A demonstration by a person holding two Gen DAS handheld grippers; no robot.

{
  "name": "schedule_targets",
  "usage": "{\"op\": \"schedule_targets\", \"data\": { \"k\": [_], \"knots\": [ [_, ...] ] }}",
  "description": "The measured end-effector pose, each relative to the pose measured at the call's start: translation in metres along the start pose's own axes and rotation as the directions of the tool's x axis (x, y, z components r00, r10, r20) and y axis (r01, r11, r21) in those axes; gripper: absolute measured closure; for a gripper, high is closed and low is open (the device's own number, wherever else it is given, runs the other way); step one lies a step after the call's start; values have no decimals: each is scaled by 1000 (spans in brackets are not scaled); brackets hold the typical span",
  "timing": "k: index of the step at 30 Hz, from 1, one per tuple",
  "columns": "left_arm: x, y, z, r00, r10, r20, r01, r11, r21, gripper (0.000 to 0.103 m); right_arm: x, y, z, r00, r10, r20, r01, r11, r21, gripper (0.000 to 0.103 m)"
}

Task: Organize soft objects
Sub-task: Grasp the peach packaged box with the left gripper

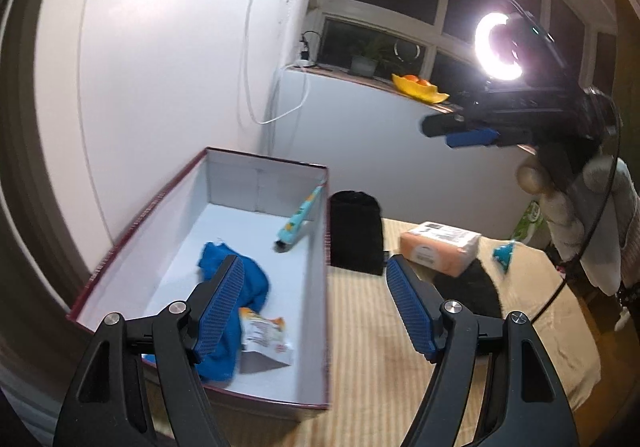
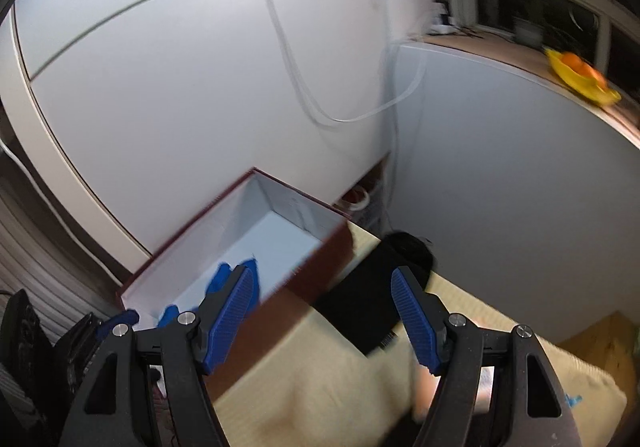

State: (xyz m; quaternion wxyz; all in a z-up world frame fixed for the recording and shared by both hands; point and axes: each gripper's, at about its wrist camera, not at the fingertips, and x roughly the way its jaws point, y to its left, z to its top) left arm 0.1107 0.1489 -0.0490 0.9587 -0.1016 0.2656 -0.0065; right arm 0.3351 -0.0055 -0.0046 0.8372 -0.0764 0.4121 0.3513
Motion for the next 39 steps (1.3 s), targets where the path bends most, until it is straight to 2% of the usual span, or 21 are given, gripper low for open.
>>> {"op": "schedule_targets", "data": {
  "k": [5,9,13,19,30,39],
  "knots": [
    [1,-20,-3,999,-46,-8,46,999,-9,29,-38,-47,-27,999,14,53,-20,993,120,35],
    [7,-38,-5,997,-76,-21,76,997,-8,29,-53,-80,-45,998,-20,61,9,986,165,35],
    [20,-56,-8,993,-110,-48,109,994,-24,29,-54,-103,-59,999,-50,17,47,985,163,35],
    [47,-84,-9,980,-171,-104,163,983,-81,29,-34,-126,-73,996,-32,-85,47,982,183,35],
    [121,-115,-3,934,-272,-230,215,946,-243,29,28,-169,-84,977,92,-194,-34,958,284,35],
    [174,-123,-2,890,-328,-316,220,917,-333,29,65,-180,-80,958,137,-251,-55,950,307,35]
  ]
}}
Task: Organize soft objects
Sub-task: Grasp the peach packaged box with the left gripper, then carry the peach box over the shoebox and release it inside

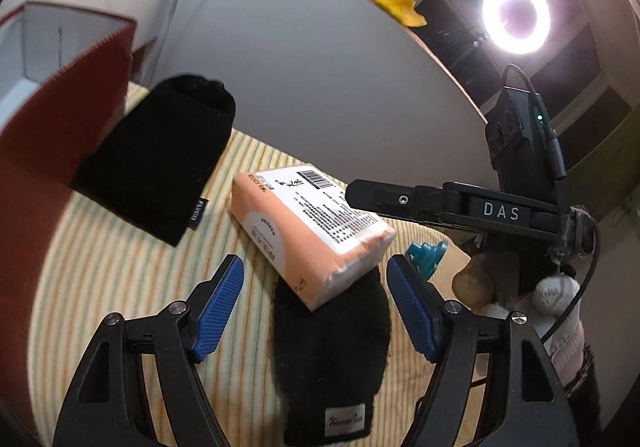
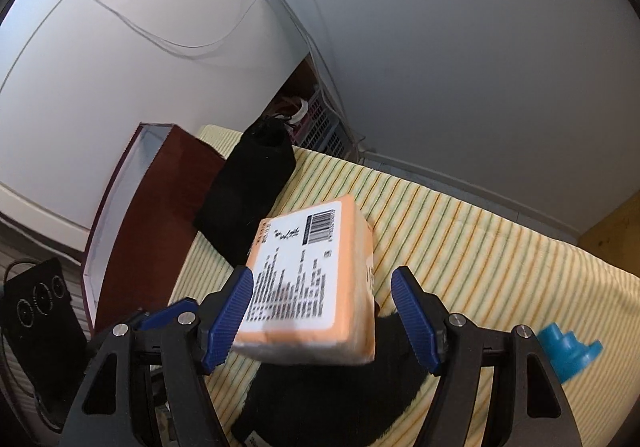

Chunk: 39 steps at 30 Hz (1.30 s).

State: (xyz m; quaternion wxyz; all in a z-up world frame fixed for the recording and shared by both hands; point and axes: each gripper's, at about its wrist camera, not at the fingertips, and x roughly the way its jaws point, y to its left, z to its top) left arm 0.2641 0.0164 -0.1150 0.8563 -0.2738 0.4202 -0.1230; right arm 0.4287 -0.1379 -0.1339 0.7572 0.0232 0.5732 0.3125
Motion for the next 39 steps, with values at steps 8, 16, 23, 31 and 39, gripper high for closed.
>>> {"op": "schedule_targets", "data": {
  "k": [8,16,23,31,39],
  "knots": [
    [22,8,2,999,-19,-50,17,999,-42,29,19,-4,0,998,23,-50,-23,1000,14,45],
    [28,3,4,996,-43,-72,41,999,-34,48,20,0,-4,996,45,-73,-43,999,24,55],
    [12,-6,0,999,-31,-40,31,999,11,48,12,9,-9,997,40,-61,-38,999,29,58],
    [-27,-12,-6,999,-35,17,35,999,38,48,-11,39,-20,998,58,-29,-58,998,4,58],
    [-84,-5,-12,994,-16,106,7,996,87,48,-33,95,-28,995,96,12,-96,994,-53,58]
  ]
}}
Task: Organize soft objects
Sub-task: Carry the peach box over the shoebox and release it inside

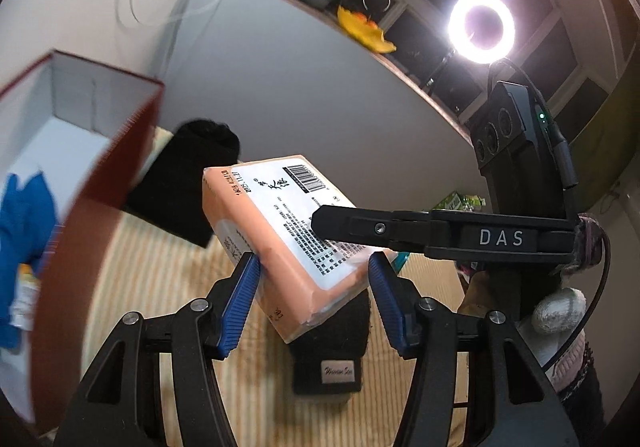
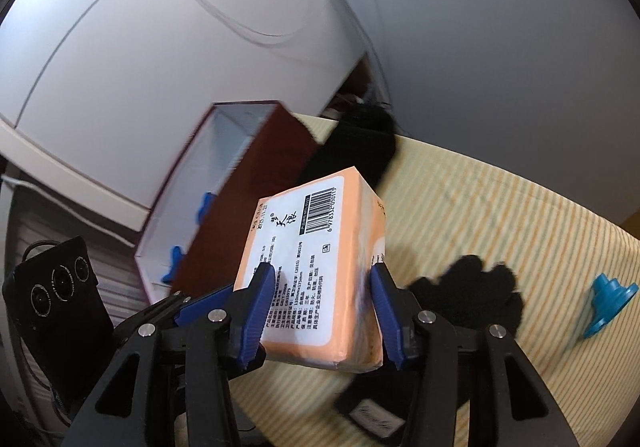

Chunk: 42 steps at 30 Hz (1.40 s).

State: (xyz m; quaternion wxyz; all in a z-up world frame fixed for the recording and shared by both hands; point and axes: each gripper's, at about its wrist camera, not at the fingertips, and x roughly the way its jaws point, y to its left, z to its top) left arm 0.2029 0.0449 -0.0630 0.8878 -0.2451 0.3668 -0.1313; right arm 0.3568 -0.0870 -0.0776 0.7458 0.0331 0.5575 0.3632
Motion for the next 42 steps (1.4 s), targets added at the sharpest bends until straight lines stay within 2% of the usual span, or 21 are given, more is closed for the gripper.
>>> {"op": "schedule_targets", "data": {
  "k": [10,22,33,39,42],
  "knots": [
    [-69,26,13,995,44,95,-47,999,23,48,8,80,14,997,62,40,-59,995,-82,58],
    [-119,80,30,975,177,135,-187,980,71,48,55,155,30,991,127,40,-119,979,-167,58],
    [-110,111,40,964,235,120,-244,968,64,48,99,172,52,993,116,25,-111,981,-161,58],
    [-104,125,44,961,253,113,-258,965,35,48,109,171,58,995,95,19,-90,983,-159,58],
    [-108,126,45,958,260,123,-266,964,30,48,102,171,61,996,71,46,-62,983,-171,57]
  ]
}}
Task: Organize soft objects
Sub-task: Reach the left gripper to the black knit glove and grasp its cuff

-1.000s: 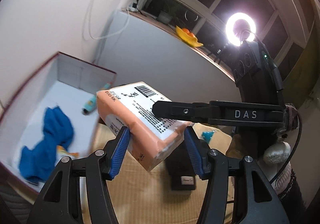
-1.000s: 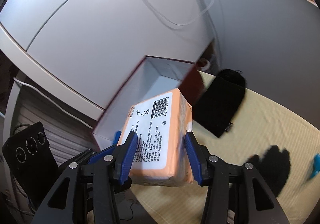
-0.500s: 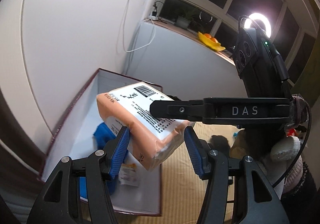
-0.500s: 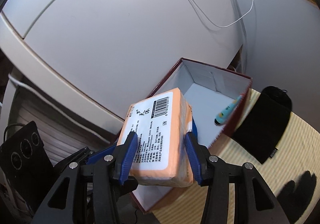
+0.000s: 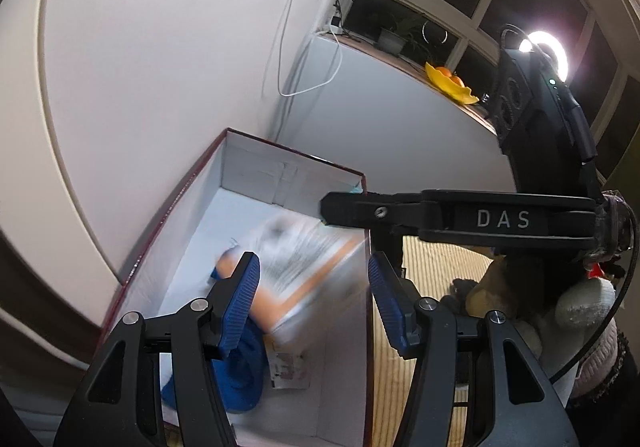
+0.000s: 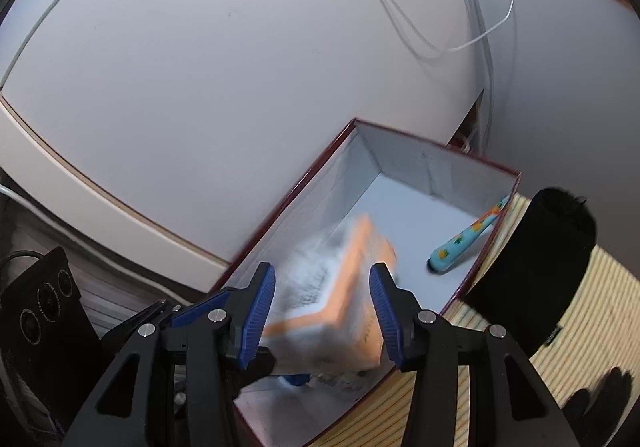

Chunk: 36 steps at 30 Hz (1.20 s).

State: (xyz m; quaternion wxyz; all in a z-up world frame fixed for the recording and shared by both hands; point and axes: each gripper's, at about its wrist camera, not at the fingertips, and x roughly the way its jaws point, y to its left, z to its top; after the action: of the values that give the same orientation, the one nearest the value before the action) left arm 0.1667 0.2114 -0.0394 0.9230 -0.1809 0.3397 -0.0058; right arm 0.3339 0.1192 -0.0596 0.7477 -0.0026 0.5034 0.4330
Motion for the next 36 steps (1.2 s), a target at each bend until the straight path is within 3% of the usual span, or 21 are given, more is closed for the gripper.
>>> {"op": "schedule_targets", "data": {
  "k": [10,17,25,30,36],
  "knots": [
    [-7,-7,-6,1000,-21,7,21,1000,-6,48,-16,-7,-14,1000,-25,-13,25,999,-21,55],
    [-17,-30,-19,997,-82,8,82,997,1,48,-61,-22,-42,998,-57,23,58,998,-25,48],
    [-16,-80,-45,986,-165,-25,167,984,69,48,-135,-61,-96,987,-116,113,113,993,40,44],
    [-4,-114,-65,974,-214,-75,221,970,102,48,-180,-102,-137,965,-156,210,129,982,136,41],
    [20,-140,-88,955,-253,-157,272,956,111,47,-201,-150,-184,957,-202,206,148,956,252,40]
  ]
}}
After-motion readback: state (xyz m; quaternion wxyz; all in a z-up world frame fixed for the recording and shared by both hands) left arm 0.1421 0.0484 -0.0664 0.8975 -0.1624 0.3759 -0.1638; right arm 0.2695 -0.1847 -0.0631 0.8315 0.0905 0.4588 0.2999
